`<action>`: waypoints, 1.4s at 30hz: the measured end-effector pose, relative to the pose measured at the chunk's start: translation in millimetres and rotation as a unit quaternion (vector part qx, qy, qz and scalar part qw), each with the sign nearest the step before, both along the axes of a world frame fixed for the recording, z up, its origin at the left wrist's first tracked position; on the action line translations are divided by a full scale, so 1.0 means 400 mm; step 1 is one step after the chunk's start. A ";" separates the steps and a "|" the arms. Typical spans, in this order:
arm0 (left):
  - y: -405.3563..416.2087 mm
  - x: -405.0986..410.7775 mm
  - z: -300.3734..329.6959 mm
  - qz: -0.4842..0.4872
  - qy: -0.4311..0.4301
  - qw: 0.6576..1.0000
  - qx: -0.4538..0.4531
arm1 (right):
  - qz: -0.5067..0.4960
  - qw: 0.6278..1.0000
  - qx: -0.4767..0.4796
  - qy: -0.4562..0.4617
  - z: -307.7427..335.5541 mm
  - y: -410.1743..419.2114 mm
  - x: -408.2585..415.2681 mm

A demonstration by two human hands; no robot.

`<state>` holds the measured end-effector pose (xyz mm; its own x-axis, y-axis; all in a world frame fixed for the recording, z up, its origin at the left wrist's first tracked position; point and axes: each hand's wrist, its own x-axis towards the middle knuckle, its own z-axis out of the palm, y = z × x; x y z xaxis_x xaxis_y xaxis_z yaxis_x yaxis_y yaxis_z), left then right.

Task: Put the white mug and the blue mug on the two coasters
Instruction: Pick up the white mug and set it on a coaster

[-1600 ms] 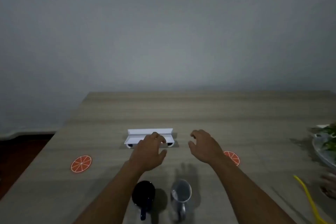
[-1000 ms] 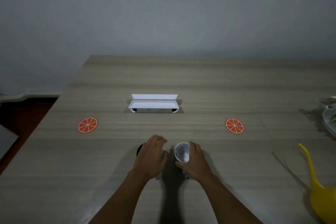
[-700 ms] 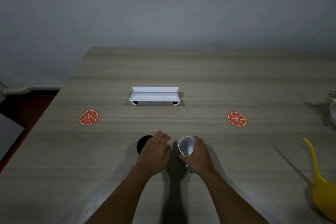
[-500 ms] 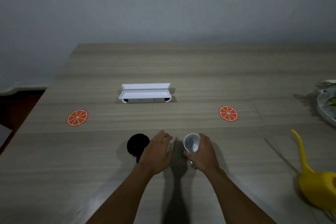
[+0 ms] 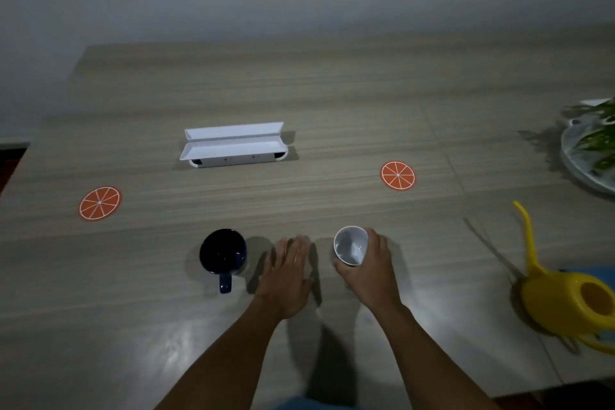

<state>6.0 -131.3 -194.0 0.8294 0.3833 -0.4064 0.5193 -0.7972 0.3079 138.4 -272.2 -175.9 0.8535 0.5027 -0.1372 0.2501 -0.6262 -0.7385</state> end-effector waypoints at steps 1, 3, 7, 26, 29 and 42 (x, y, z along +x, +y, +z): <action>0.005 0.012 -0.003 0.002 0.000 1.000 0.004 | -0.006 1.000 0.001 -0.003 -0.005 -0.006 0.001; 0.013 0.036 -0.011 0.013 -0.006 1.000 0.016 | -0.014 1.000 -0.003 -0.015 -0.011 -0.013 0.006; 0.032 0.093 -0.040 0.026 -0.023 0.999 0.008 | -0.026 0.999 -0.015 -0.027 -0.017 -0.020 0.037; 0.068 0.238 -0.141 0.142 -0.054 0.988 0.034 | -0.108 0.991 0.077 0.022 -0.039 0.025 0.109; 0.069 0.231 -0.147 0.141 -0.057 0.988 0.039 | -0.147 0.984 0.098 0.031 -0.047 0.033 0.092; 0.067 0.227 -0.154 0.142 -0.077 0.986 0.049 | -0.195 0.974 0.113 -0.011 -0.054 0.068 0.110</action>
<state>97.0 -104.7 -255.6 0.7324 0.6393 -0.2345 0.6785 -0.6566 0.3294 182.3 -245.0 -197.6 0.9872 0.1542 -0.0404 0.0425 -0.4986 -0.8658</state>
